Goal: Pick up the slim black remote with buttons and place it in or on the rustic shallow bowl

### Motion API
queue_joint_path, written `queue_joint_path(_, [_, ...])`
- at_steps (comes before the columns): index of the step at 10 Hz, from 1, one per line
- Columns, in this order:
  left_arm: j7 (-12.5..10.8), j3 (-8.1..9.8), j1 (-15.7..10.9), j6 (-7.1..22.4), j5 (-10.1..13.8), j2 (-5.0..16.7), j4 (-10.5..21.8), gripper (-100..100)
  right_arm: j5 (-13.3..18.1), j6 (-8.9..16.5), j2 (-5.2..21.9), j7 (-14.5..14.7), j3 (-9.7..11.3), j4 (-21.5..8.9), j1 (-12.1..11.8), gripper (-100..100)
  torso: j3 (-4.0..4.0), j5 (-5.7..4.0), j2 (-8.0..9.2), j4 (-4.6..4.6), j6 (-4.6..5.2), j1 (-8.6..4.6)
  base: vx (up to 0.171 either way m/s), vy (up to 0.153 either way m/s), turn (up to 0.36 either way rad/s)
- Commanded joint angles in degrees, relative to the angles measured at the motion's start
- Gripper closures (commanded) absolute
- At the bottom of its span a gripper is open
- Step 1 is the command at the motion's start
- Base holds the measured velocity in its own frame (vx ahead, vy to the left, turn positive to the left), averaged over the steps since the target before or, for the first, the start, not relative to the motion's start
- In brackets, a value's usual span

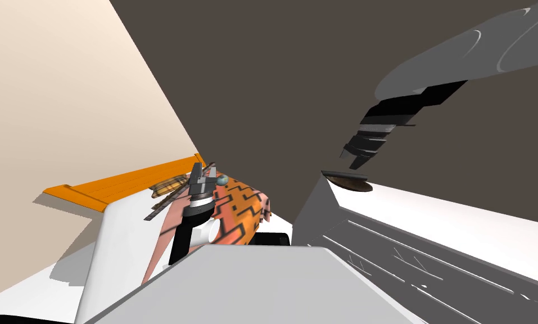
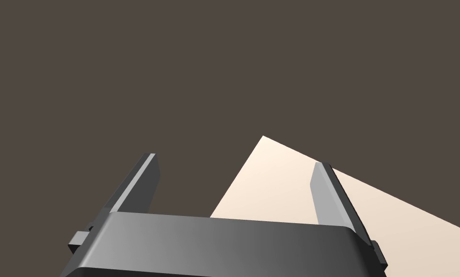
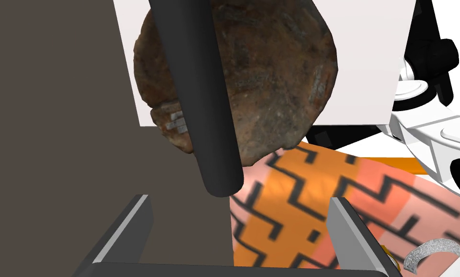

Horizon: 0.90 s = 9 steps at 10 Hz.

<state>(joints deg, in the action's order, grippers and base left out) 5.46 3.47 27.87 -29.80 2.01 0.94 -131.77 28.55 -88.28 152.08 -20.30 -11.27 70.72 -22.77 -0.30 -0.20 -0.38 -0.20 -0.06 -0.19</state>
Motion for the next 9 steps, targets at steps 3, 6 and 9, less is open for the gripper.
queue_joint_path(3, [0.00,0.00,0.00,0.00,0.00,0.00,0.00,0,-0.25,-3.79,0.68,-0.01,0.09,-1.85,2.65,-100,0.01,0.00,0.01,0.00,0.00,0.00,0.008,-0.007,-0.009])
queue_joint_path(6, [0.00,0.00,0.00,0.00,0.00,0.00,0.00,0,-0.47,-4.43,0.97,0.34,-0.17,-2.91,2.25,0,0.00,-0.01,0.01,0.00,0.00,0.01,0.003,-0.002,-0.004])
queue_joint_path(9, [0.00,0.00,0.00,0.00,0.00,0.00,0.00,0,-0.46,-4.41,0.96,0.34,-0.17,-2.90,2.24,0,0.01,0.00,0.02,0.00,0.00,0.02,0.000,0.000,0.000])
